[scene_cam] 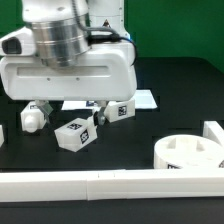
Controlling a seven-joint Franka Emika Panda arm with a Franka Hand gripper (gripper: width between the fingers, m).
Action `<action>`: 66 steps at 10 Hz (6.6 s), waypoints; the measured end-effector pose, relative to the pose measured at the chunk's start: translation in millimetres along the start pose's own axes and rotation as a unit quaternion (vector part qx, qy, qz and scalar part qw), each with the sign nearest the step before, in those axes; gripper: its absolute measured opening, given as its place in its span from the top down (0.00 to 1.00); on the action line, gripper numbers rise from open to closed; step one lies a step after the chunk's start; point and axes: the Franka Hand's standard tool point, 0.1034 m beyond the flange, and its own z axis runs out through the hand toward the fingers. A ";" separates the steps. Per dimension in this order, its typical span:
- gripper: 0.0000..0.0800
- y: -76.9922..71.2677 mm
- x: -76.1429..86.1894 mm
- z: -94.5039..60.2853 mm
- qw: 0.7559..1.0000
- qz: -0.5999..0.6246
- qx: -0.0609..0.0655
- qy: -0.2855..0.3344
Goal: Assemble stool
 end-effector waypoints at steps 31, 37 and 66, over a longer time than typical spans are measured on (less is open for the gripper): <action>0.59 -11.8 4.2 -9.0 0.892 0.173 0.064 -0.413; 0.58 -69.1 23.0 -51.2 0.968 0.122 0.042 -0.214; 0.58 -184.3 1.5 -48.0 0.939 -0.151 0.028 0.308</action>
Offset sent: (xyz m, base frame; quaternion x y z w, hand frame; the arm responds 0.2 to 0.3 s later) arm 0.0169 -0.0180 0.0056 0.0634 -0.0893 0.0814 0.9906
